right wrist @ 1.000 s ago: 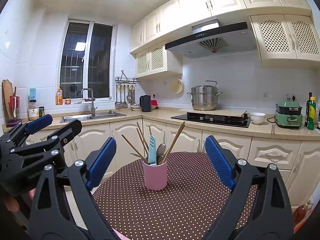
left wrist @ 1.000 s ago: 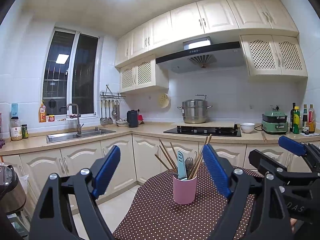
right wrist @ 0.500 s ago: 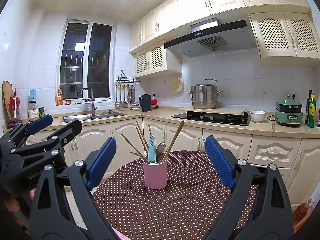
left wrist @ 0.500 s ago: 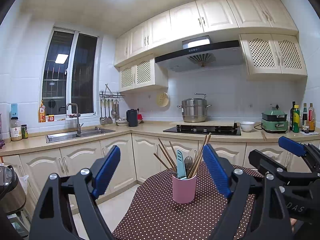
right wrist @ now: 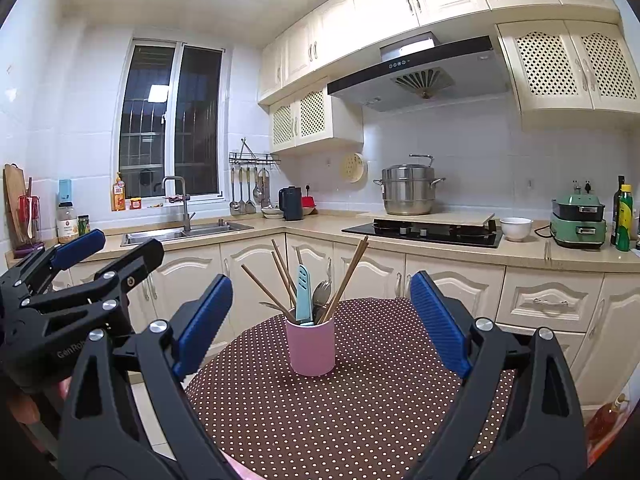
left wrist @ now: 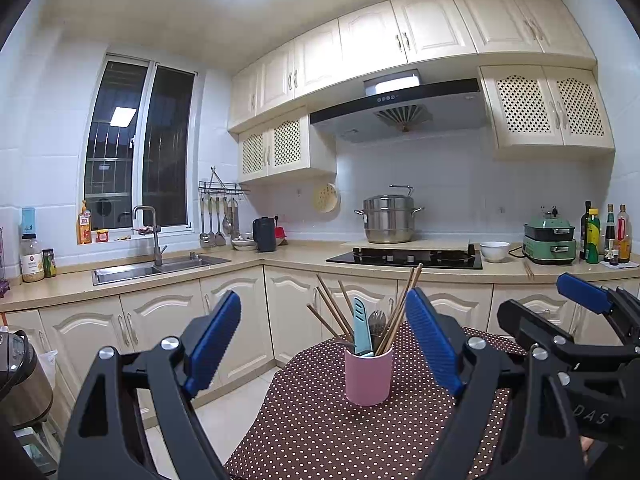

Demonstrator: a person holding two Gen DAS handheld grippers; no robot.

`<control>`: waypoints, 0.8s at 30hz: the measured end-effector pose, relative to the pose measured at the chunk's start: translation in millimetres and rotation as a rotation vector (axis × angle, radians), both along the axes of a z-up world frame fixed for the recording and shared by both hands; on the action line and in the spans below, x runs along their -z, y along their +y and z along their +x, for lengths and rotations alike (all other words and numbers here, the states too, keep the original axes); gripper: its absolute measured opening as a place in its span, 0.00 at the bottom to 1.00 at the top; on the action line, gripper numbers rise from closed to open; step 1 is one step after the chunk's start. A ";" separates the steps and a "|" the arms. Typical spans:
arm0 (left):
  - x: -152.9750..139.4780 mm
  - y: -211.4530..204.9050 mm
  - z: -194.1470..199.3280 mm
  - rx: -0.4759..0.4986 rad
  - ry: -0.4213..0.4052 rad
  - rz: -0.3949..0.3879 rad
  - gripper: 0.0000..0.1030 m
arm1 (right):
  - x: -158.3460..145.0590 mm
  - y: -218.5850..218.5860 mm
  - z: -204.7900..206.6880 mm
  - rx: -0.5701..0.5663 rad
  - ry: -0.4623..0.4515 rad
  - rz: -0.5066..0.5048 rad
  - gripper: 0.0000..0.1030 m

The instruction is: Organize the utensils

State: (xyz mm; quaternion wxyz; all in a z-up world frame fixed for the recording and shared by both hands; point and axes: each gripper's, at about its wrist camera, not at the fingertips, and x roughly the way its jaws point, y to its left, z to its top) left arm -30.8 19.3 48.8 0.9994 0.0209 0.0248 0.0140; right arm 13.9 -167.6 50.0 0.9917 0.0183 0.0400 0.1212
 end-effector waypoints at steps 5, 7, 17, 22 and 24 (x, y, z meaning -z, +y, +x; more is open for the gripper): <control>0.1 0.4 0.4 0.000 0.003 0.000 0.80 | 1.4 0.3 0.0 -0.001 0.006 0.003 0.86; 1.3 1.3 0.7 -0.001 0.004 0.000 0.80 | 1.2 -0.3 0.4 -0.002 0.008 0.004 0.86; 2.8 1.8 1.9 0.001 0.007 0.002 0.80 | 0.6 -1.3 0.7 -0.001 0.010 0.006 0.86; 3.7 1.1 2.0 0.000 0.007 0.002 0.80 | 2.1 -0.3 0.1 -0.001 0.015 0.009 0.86; 3.5 1.2 2.2 0.000 0.007 0.002 0.80 | 2.6 0.3 -0.7 0.000 0.016 0.010 0.86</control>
